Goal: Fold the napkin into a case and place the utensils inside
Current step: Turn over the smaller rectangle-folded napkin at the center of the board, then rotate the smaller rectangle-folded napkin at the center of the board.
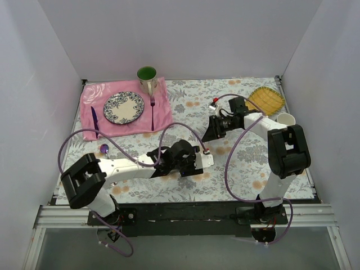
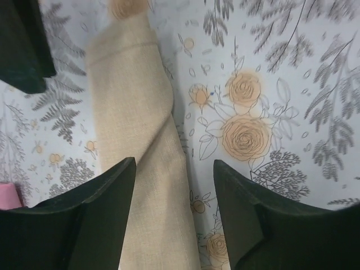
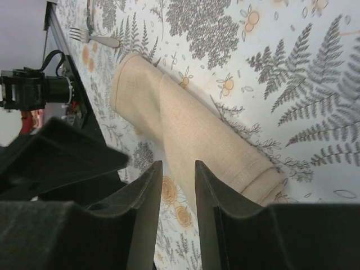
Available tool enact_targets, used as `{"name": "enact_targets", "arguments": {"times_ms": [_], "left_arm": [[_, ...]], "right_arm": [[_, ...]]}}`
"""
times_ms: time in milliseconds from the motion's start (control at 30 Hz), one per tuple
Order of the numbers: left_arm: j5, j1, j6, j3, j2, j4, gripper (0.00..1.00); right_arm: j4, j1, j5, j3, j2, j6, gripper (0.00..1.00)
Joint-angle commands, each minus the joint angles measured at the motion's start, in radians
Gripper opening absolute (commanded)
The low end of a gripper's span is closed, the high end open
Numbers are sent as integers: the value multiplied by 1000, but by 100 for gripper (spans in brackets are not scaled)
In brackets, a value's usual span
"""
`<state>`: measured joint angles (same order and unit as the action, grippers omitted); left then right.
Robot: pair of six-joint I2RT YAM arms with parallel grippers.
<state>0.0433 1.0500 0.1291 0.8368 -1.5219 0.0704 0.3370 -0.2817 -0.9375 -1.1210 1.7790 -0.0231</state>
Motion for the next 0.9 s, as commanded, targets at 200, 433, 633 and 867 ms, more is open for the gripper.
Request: {"name": "enact_targets", "arguments": {"times_ms": [200,433,633,867], "left_arm": [[430,-13,93,22,221,368,46],[464,-65,178,1,134,397,23],[509,-232,158,18,19,430,18],[429,-341,142,27,-82,349,17]], "right_arm": [[77,-50,74,-201,131,172,37],[45,-82,118,-134,158,202,36],[76,-85,134,-57,134,241,33],[65,-100,123,140,-1,244,31]]}}
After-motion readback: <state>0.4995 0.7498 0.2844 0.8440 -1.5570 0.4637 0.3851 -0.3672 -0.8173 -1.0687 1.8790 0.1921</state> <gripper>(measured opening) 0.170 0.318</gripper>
